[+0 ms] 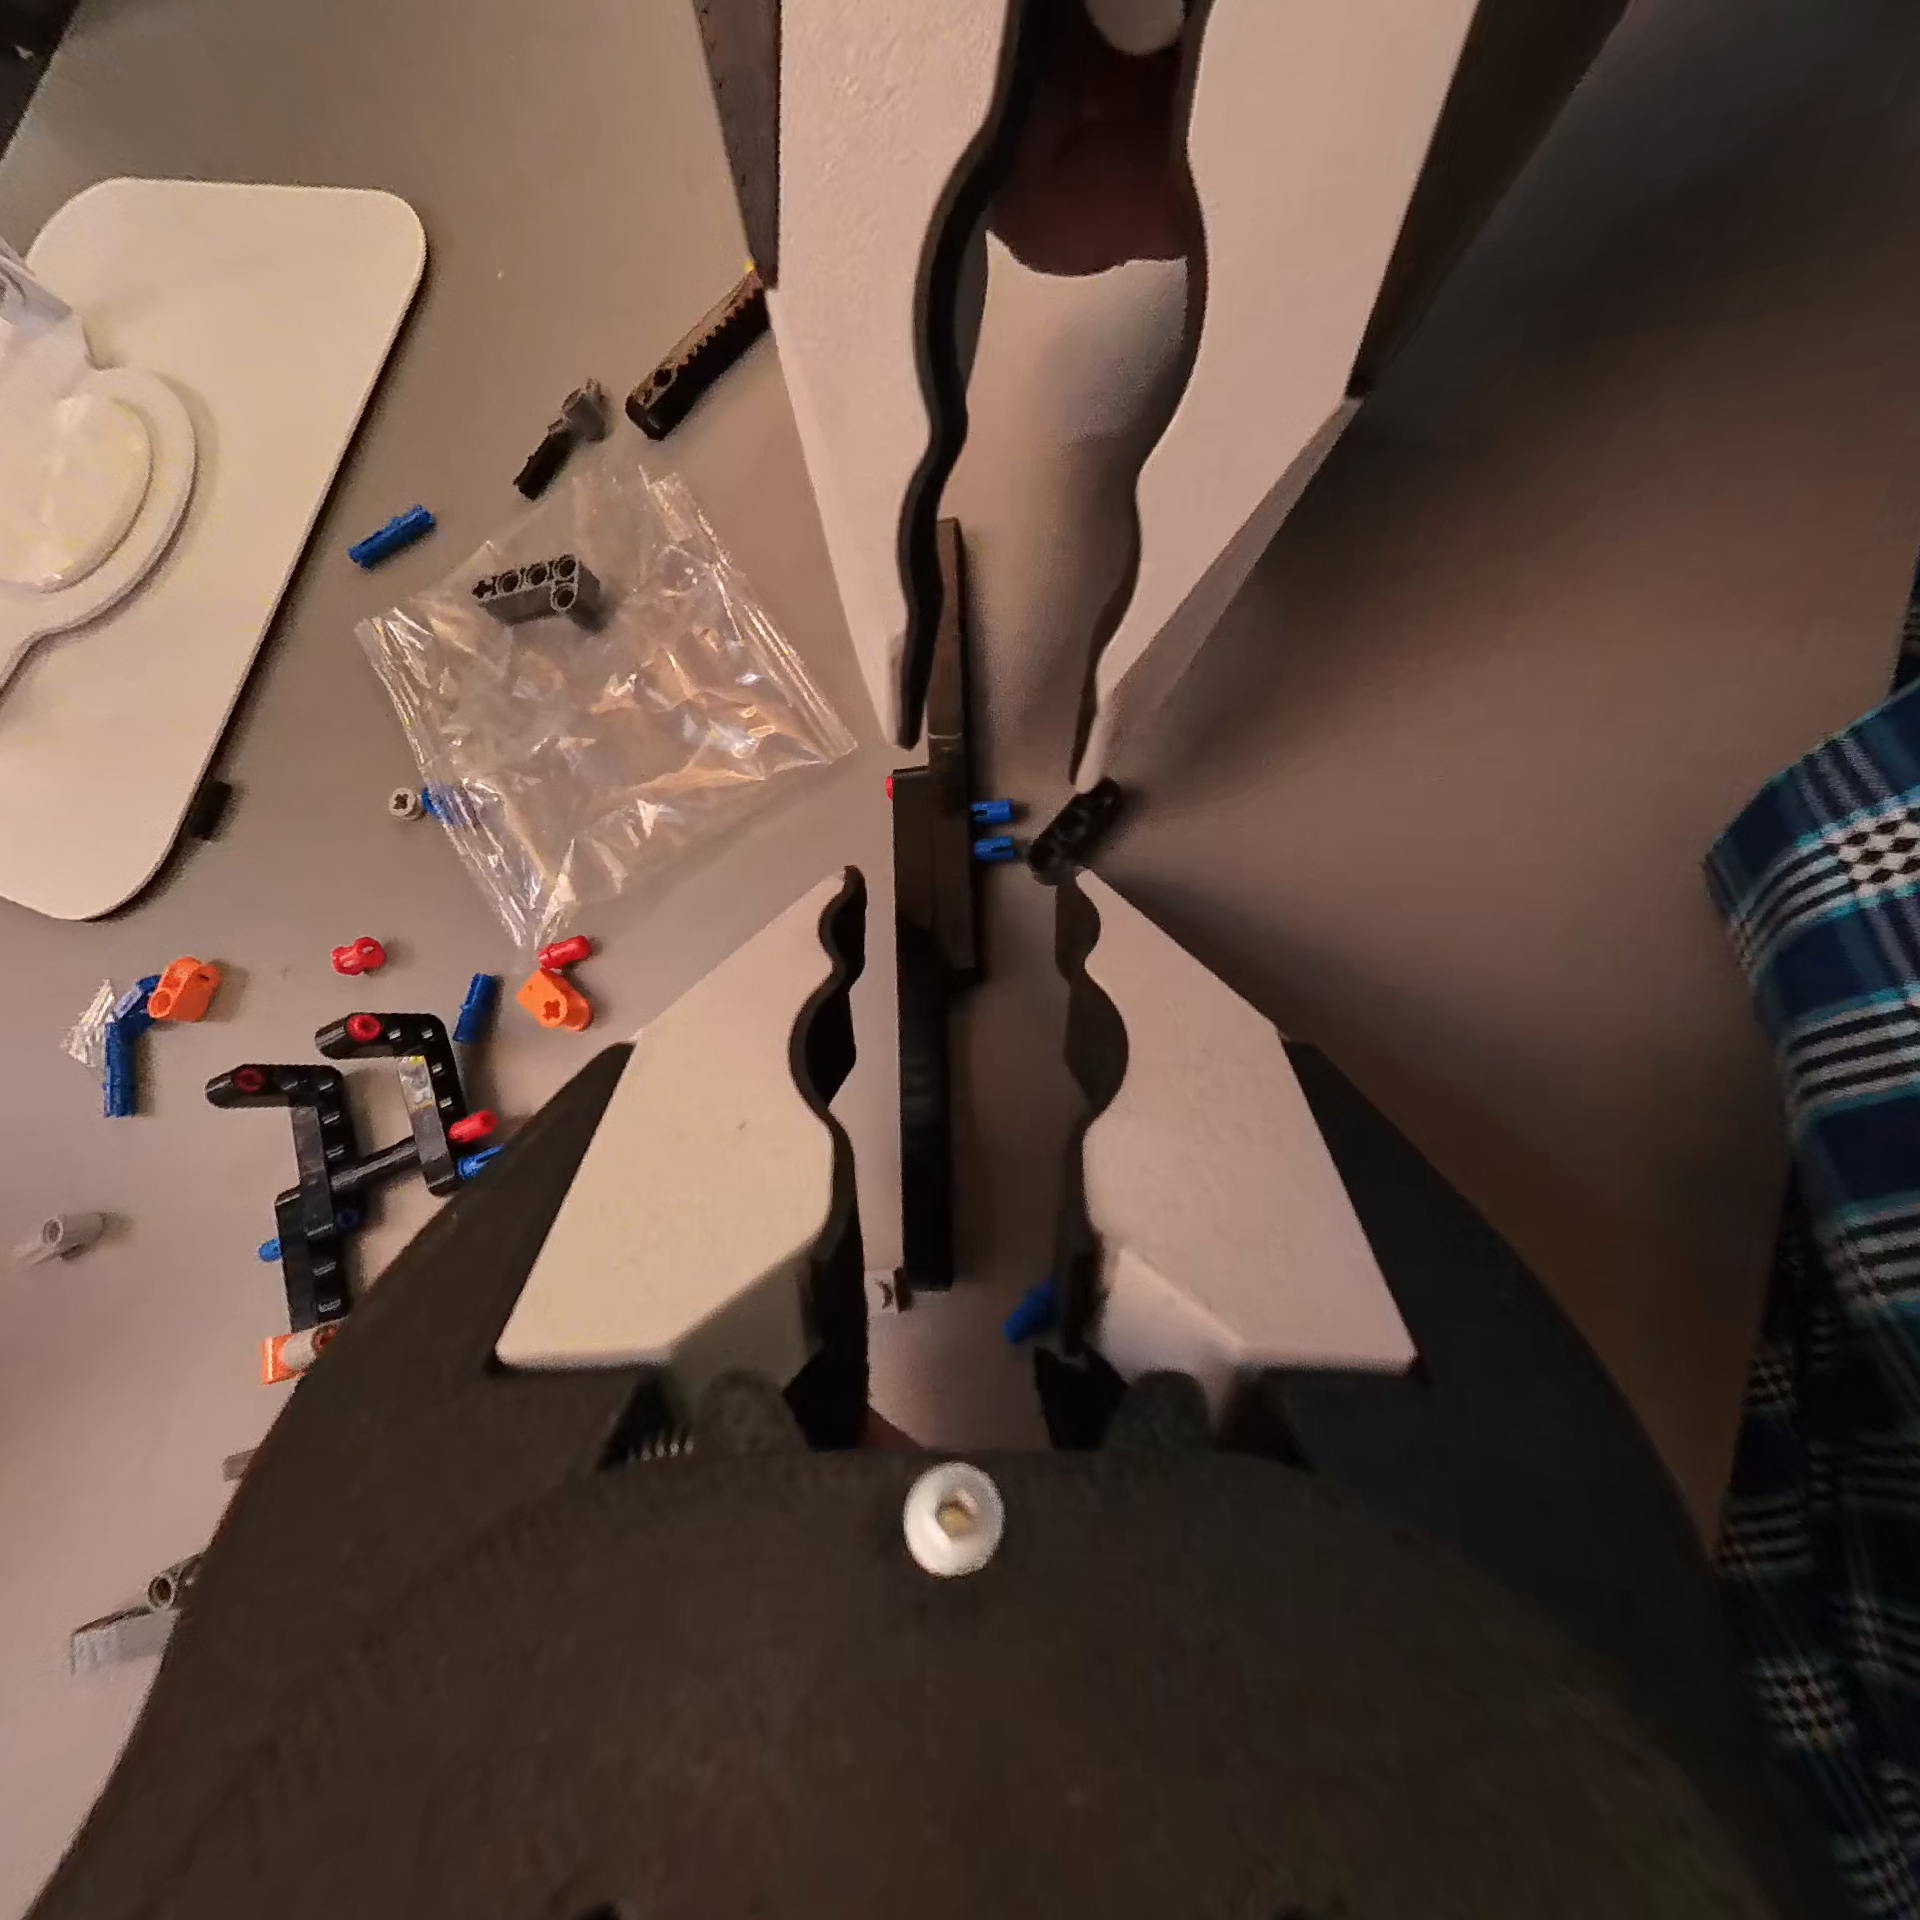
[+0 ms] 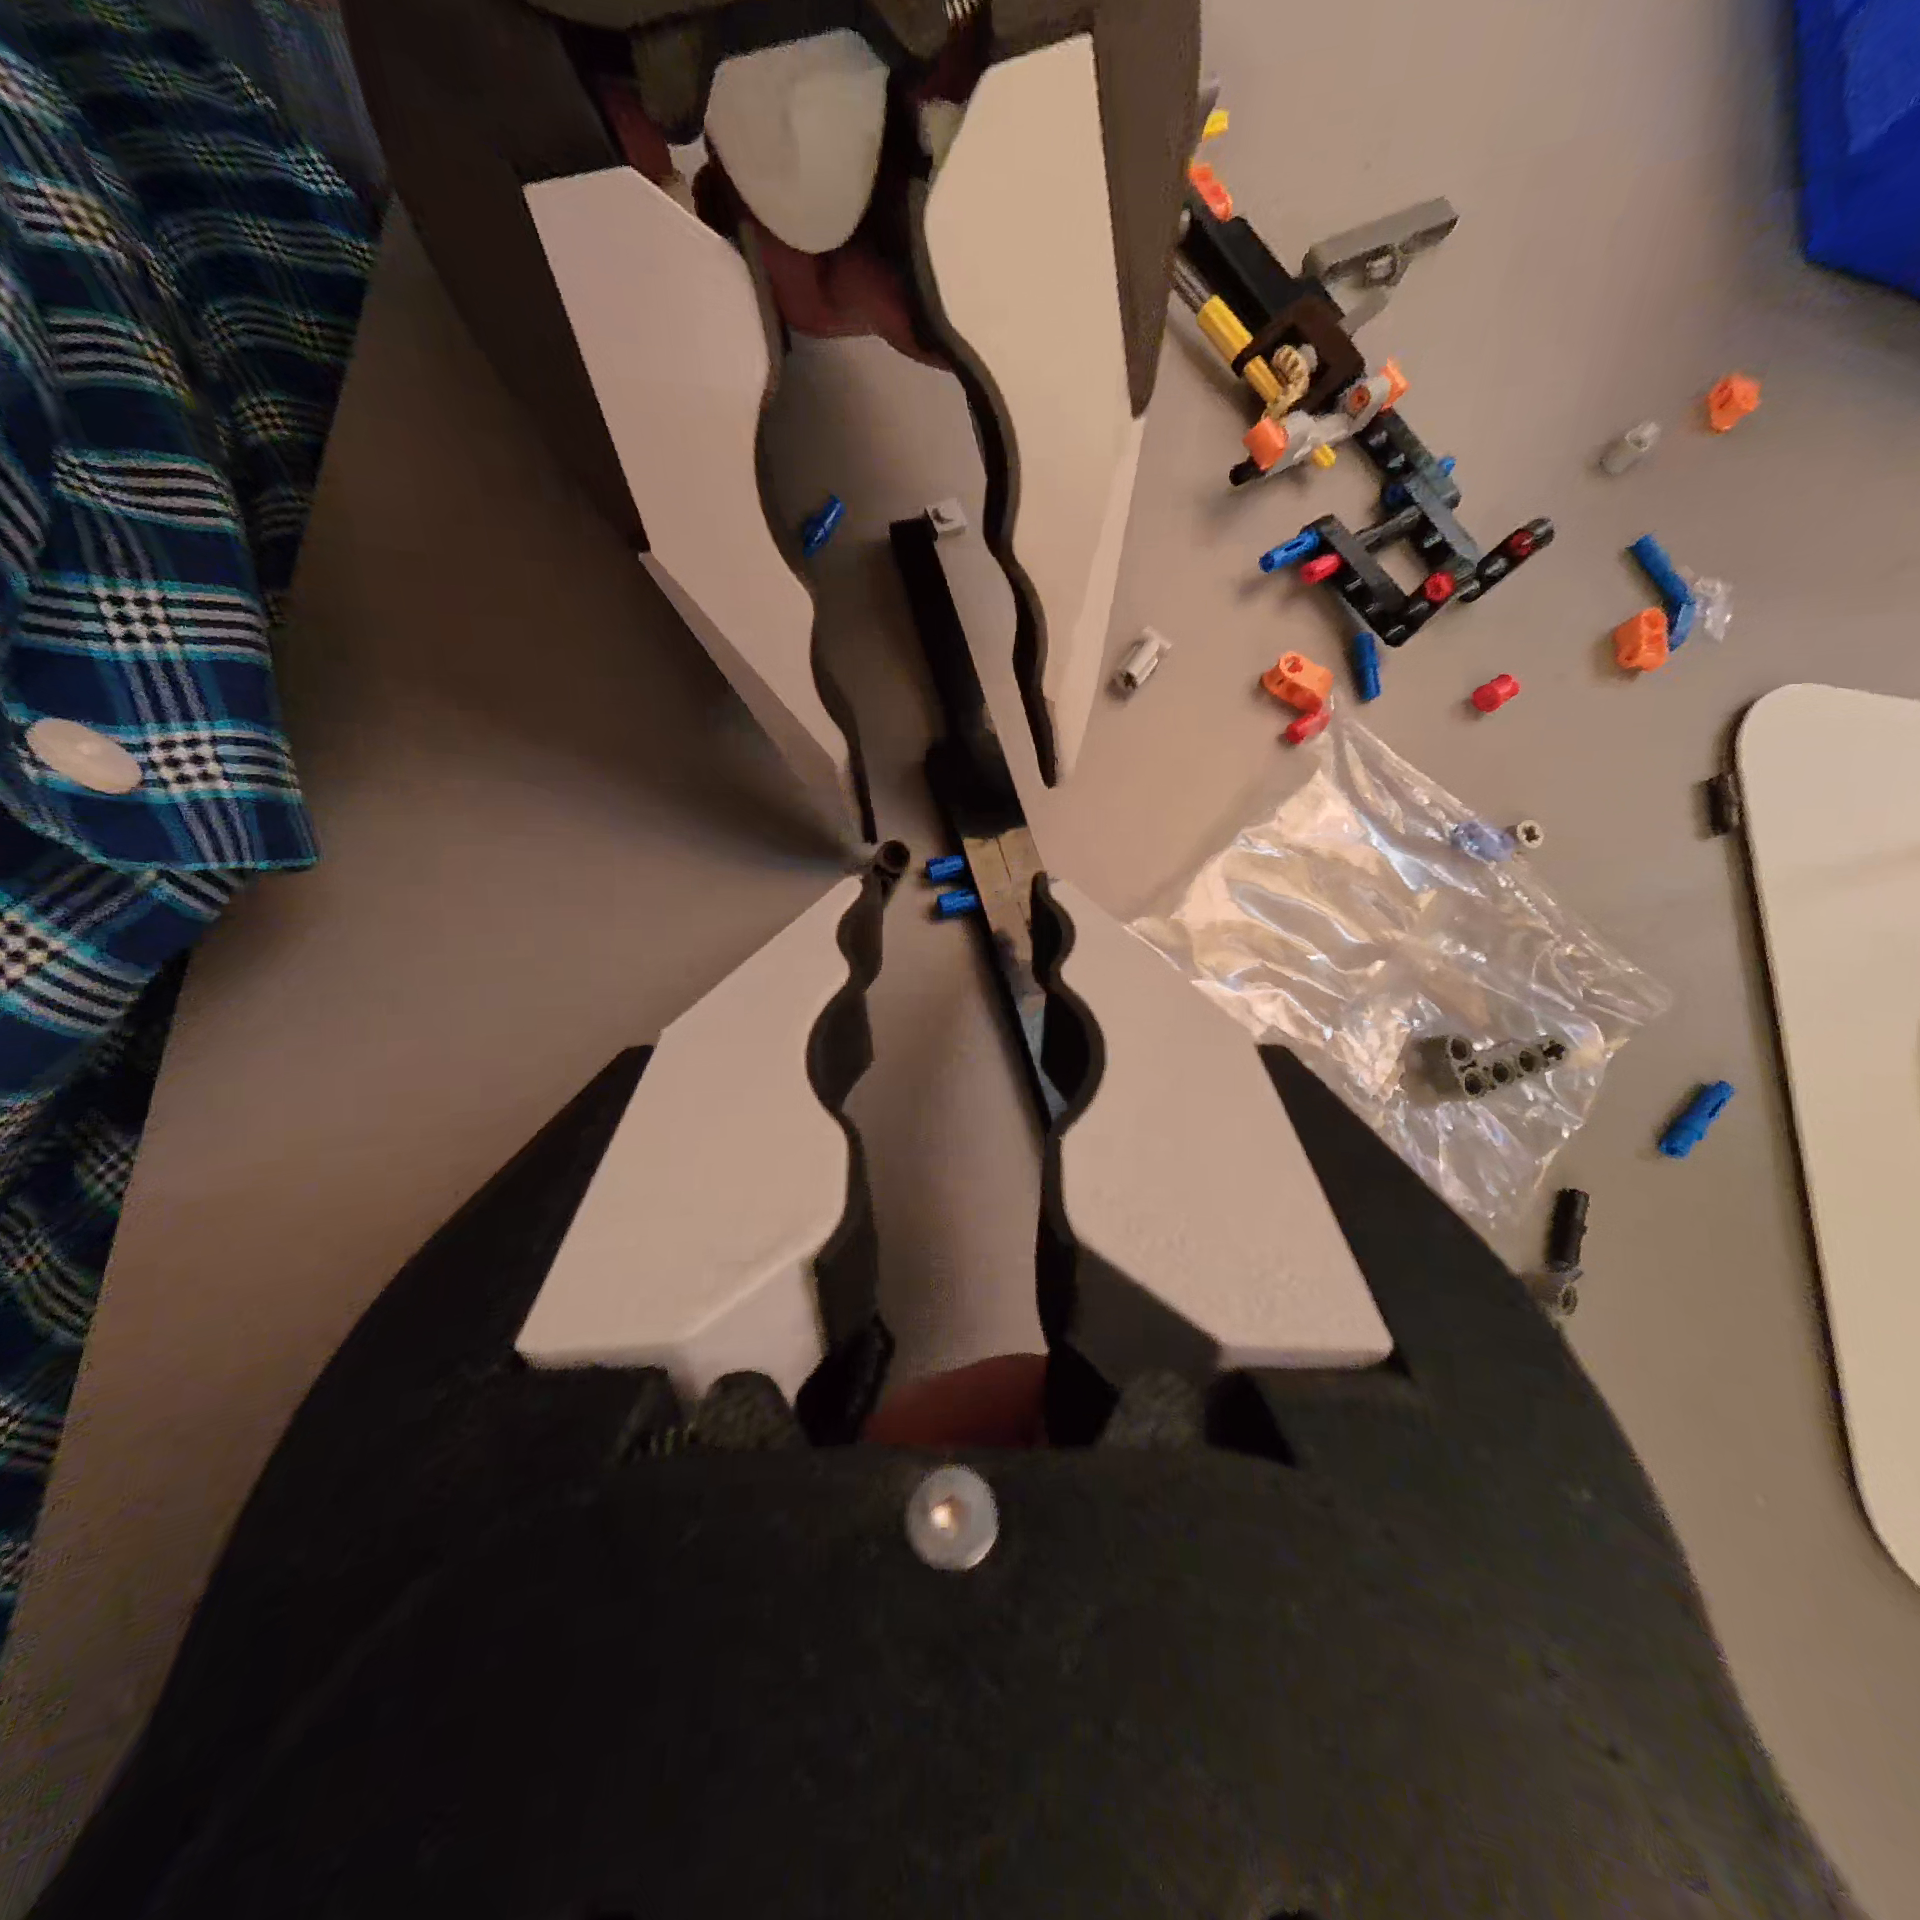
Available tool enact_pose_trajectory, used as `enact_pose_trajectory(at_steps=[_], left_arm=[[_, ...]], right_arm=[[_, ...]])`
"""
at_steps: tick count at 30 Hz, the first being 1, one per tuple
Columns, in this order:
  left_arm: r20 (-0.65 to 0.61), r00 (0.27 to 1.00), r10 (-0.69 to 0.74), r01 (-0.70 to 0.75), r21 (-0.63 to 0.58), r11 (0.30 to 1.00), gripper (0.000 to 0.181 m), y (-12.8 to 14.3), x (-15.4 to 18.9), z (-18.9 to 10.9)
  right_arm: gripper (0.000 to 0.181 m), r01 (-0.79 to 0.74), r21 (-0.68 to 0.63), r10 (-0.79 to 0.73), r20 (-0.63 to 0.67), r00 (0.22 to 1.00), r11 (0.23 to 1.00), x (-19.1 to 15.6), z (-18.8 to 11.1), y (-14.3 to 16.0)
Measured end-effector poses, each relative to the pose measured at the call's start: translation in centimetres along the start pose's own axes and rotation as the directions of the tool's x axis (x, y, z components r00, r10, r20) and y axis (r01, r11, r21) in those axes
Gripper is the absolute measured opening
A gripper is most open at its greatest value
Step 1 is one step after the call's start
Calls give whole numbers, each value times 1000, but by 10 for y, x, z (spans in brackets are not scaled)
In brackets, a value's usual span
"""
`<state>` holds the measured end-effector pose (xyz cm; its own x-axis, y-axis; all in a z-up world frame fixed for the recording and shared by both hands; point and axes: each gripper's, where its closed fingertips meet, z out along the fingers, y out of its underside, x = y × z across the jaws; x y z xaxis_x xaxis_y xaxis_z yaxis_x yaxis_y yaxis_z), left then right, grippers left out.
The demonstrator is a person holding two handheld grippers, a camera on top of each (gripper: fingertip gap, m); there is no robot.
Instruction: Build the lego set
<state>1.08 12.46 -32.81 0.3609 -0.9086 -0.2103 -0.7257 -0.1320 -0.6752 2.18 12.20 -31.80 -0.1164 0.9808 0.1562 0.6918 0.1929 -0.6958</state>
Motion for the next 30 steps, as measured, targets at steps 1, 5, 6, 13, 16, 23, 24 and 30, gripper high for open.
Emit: enact_pose_trajectory(at_steps=[1, 5, 6, 13, 16, 23, 24, 30], left_arm=[[1, 1000, 3, -3, -2, 1000, 35, 0, 0, 0], [2, 1000, 1, -1, 2, 1000, 36, -2, 2, -1], [5, 1000, 1, -1, 4, 1000, 35, -2, 2, -2], [6, 1000, 20, -21, 3, 1000, 35, -3, 6, 0], [9, 1000, 25, -25, 8, 1000, 34, -5, 6, -1], [24, 1000, 4, -4, 10, 1000, 32, -3, 3, -5], [24, 1000, 2, -2, 8, 1000, 32, -2, 4, -5], [19, 1000, 0, 0, 9, 1000, 35, -2, 8, -5]], right_arm=[[26, 0, -18, 0, 6, 1000, 1000, -1, 1, 3], [20, -7, -12, 8, 24, 1000, 1000, -9, 1, 4], [19, -7, -12, 7, 27, 1000, 1000, -11, 1, 3], [6, -69, -25, 70, 36, 997, 997, -23, 9, 6], [4, -19, -34, 19, -12, 1000, 999, -20, 8, 4], [4, 449, -281, -494, -113, 862, 848, -15, 5, 13], [5, 471, -292, -516, -96, 851, 832, -18, 5, 14], [13, 437, -240, -459, -44, 887, 867, -29, 1, 12]])
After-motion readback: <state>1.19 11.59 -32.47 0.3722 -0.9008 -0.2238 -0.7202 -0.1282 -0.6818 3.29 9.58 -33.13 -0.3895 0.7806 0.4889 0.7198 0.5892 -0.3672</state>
